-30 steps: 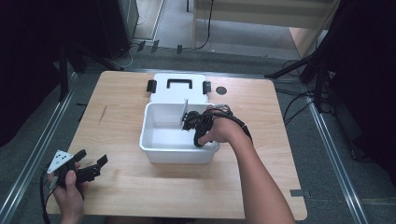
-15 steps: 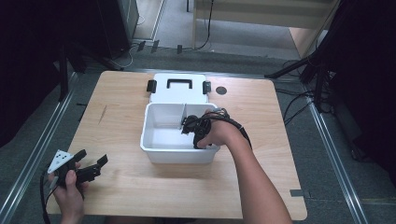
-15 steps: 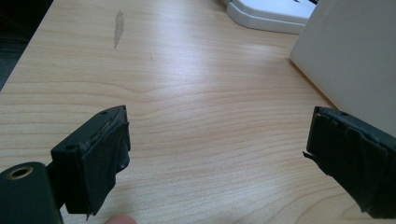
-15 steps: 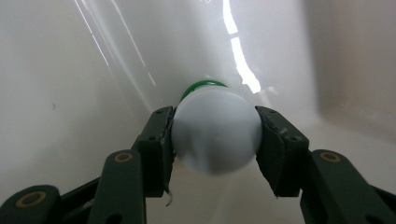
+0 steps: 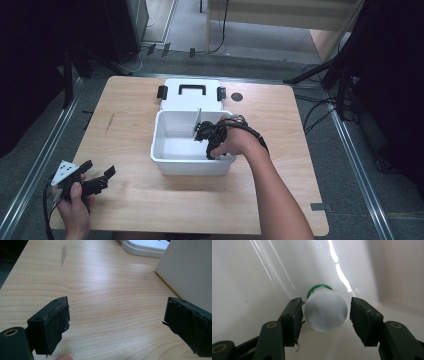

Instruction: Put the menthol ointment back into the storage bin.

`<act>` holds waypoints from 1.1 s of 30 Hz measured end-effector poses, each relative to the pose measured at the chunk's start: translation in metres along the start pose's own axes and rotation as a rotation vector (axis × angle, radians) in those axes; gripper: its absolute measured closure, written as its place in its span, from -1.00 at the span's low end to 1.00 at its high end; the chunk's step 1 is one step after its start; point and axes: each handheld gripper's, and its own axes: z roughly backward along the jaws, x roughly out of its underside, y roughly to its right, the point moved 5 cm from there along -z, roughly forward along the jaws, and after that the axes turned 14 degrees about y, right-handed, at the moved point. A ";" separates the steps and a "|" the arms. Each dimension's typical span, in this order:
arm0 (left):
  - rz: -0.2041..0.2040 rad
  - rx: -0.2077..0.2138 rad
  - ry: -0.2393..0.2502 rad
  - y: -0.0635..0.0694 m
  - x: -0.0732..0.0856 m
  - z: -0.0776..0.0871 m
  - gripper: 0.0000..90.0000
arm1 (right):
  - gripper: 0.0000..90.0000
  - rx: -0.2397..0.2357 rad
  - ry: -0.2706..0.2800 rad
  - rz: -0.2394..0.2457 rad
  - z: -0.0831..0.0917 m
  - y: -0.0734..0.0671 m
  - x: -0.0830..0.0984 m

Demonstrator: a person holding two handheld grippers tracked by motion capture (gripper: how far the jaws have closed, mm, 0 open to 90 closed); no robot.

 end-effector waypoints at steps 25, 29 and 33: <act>-0.004 -0.001 -0.002 0.000 0.000 0.000 -0.85 | -0.32 0.049 0.128 -0.105 0.094 0.007 0.010; -0.006 -0.003 -0.006 0.000 0.000 0.000 -0.85 | -0.33 0.061 0.127 -0.120 0.103 0.010 0.022; -0.008 -0.003 -0.003 0.001 0.000 -0.001 -0.85 | -0.35 0.075 0.121 -0.130 0.110 0.013 0.034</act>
